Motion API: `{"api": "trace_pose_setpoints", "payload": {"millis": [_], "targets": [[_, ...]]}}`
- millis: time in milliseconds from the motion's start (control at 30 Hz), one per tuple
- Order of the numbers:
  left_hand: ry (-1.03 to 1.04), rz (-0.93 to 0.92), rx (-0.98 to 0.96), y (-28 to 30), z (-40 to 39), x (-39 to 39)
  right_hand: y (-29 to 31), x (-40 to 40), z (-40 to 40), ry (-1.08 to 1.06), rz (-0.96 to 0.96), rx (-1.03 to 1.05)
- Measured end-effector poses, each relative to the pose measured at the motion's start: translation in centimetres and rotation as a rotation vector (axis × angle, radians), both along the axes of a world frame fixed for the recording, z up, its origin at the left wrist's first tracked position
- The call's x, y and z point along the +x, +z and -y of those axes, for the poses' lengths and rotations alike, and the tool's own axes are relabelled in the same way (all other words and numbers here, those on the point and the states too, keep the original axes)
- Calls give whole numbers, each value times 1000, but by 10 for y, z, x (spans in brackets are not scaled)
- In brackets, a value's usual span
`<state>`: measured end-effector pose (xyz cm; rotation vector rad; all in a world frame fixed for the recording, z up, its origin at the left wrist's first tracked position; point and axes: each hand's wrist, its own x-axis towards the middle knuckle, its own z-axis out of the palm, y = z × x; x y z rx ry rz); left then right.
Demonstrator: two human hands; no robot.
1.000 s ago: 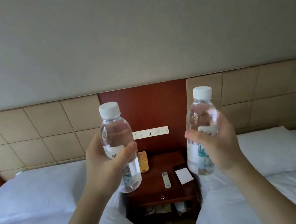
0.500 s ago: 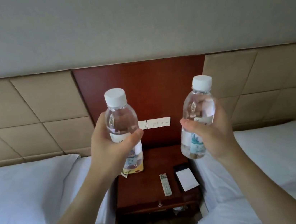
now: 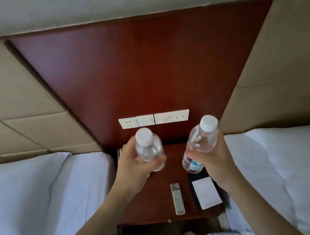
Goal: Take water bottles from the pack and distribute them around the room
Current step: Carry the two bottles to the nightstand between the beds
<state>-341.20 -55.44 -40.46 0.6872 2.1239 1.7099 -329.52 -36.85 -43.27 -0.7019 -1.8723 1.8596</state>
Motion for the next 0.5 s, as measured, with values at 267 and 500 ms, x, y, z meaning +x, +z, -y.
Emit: {"api": "trace_pose_setpoints", "payload": {"millis": [267,500], "targets": [[31,18,-159,-191,-60,-59,-195,-65,-43,19,143,-20],[-20,56,-205,-348,-91,-107,-342,-103,-60,-54,223,11]]}}
